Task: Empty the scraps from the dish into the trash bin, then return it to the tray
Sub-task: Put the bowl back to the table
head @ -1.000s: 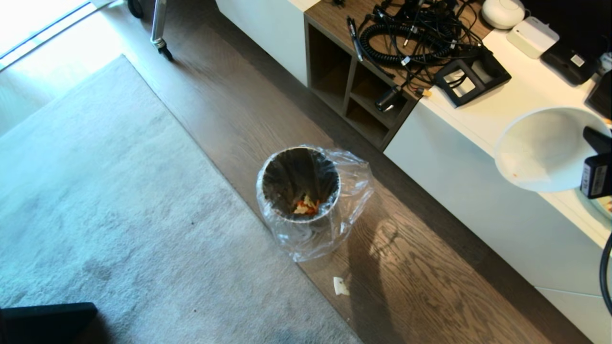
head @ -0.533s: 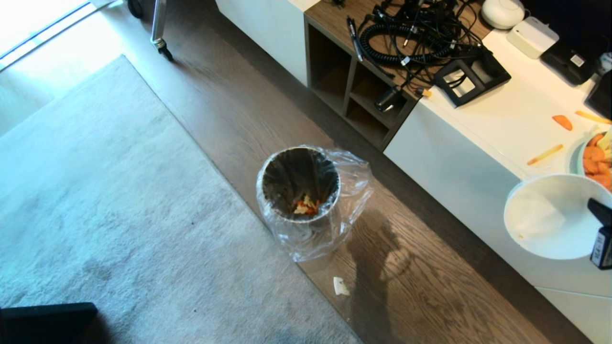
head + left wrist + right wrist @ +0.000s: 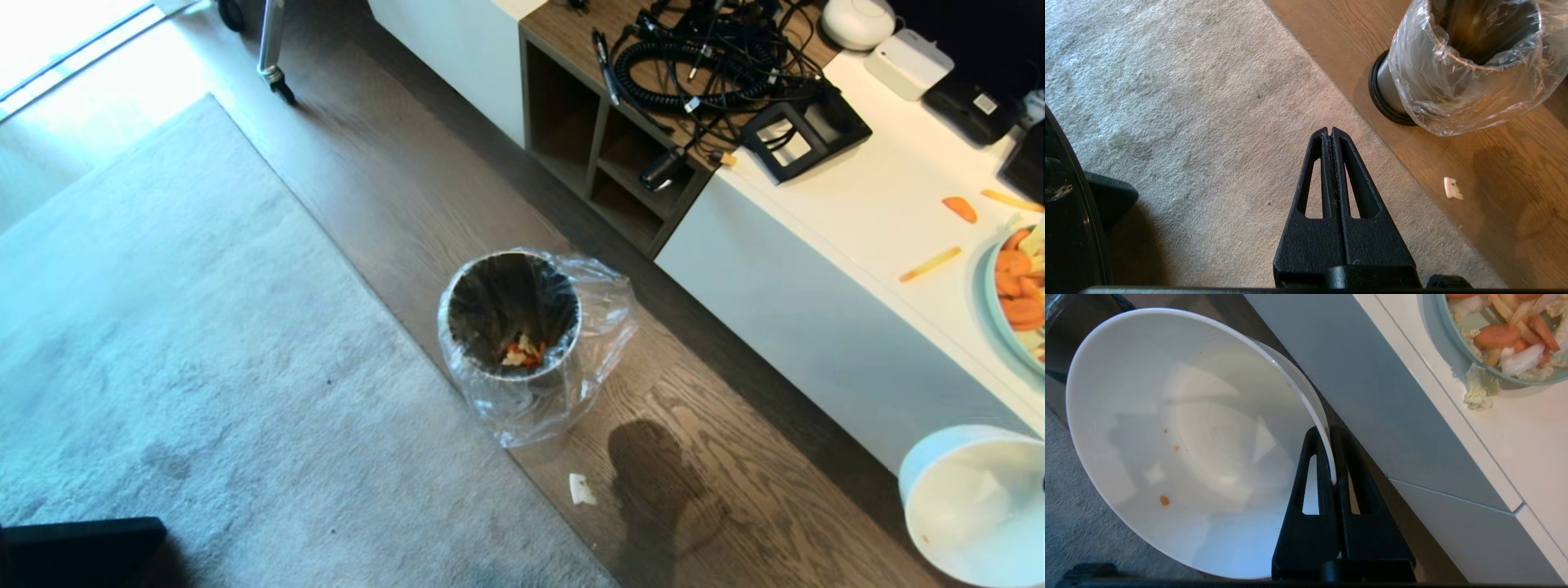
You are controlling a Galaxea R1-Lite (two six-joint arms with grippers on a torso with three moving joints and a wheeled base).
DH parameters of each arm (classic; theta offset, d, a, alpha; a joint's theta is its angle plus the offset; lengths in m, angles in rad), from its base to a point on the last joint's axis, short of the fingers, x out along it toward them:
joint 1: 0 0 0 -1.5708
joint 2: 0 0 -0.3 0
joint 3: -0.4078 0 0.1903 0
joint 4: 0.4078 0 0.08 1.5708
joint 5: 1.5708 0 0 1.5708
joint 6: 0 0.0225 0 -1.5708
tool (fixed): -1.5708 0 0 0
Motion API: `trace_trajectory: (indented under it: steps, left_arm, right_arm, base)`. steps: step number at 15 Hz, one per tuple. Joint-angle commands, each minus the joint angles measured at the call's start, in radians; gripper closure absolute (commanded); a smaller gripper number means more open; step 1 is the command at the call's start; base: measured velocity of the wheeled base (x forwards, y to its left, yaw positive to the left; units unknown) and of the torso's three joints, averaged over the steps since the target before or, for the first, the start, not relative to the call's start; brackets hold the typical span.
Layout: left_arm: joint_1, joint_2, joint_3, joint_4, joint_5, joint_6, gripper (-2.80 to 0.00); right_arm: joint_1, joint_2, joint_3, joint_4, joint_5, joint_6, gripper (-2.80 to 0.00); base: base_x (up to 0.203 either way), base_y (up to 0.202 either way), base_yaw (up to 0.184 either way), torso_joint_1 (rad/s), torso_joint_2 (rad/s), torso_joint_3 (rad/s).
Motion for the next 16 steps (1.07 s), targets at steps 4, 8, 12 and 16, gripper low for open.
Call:
trace_trajectory:
  steps: [4,8,12,16]
  left_arm:
    - [0.000,0.000,0.000,-0.001,0.001,0.000,0.00]
    - [0.000,0.000,0.000,-0.001,0.001,0.000,0.00]
    - [0.000,0.000,0.000,-0.001,0.001,-0.001,0.00]
    - [0.000,0.000,0.000,-0.001,0.001,0.000,0.00]
  right_arm:
    - [-0.014,-0.347,0.022,0.342,0.015,0.003,0.00]
    - [0.003,-0.492,0.022,0.492,0.078,0.011,0.00]
    - [0.016,-0.667,0.017,0.575,0.111,0.034,0.00]
    - [0.017,-0.674,0.016,0.583,0.113,0.034,0.00]
  base:
    - [0.000,0.000,0.000,0.000,0.00,0.000]
    - [0.000,0.000,0.000,0.000,0.00,0.000]
    - [0.000,0.000,0.000,0.000,0.00,0.000]
    - [0.000,0.000,0.000,0.000,0.00,0.000]
